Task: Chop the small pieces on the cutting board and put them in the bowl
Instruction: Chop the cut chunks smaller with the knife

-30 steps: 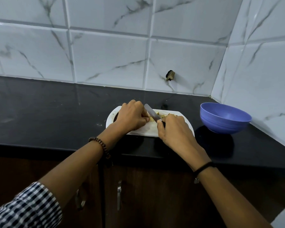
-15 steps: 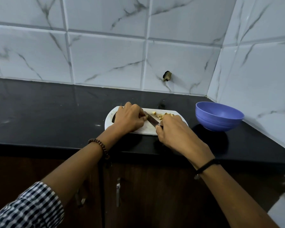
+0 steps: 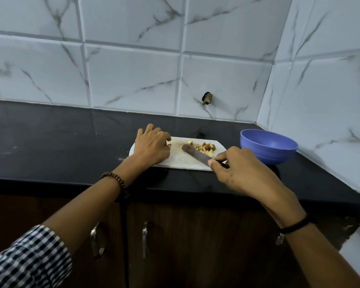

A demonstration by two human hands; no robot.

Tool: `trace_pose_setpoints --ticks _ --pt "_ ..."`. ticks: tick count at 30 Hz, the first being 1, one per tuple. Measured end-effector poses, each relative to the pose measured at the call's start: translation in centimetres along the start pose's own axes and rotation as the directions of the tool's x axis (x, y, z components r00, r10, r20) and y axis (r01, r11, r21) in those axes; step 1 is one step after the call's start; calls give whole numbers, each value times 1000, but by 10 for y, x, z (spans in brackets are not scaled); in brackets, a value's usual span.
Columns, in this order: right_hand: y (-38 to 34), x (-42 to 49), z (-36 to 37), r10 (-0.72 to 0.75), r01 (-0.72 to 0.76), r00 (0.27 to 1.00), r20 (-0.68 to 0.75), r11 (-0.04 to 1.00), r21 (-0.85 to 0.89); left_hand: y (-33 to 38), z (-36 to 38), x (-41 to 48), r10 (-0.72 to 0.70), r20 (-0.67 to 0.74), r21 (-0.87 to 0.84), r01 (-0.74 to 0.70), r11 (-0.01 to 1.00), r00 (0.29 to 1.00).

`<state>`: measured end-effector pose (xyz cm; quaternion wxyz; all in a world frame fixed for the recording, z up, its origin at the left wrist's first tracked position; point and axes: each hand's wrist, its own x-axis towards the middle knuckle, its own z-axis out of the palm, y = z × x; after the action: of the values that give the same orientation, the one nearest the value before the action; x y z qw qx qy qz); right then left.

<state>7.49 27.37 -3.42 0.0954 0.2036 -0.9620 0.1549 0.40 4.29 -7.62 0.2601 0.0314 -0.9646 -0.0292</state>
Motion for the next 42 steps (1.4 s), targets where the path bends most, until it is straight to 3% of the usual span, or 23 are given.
trace_pose_setpoints --ticks 5,9,18,24,29,35,42 --pt "12 3 3 47 -27 987 -155 991 133 7 -1 4 160 1 -33 -160 987 987" --pt "20 5 3 79 -52 982 -173 986 157 13 -2 11 248 61 -72 -243 967 967" --pt "21 5 15 88 -51 980 -181 979 198 4 -3 7 188 -12 -231 -186 955 982" --pt "12 6 18 73 -38 981 -180 980 195 -5 -8 11 183 75 -297 -154 943 980" --pt "7 9 20 61 -29 986 -154 979 200 -1 -4 15 204 155 -251 -162 955 967" --pt "5 11 22 68 -41 986 -149 983 177 13 8 10 26 4 -336 -24 941 1000" --pt "0 14 34 67 -51 992 -106 988 148 13 10 7 -30 -4 -328 27 944 1000"
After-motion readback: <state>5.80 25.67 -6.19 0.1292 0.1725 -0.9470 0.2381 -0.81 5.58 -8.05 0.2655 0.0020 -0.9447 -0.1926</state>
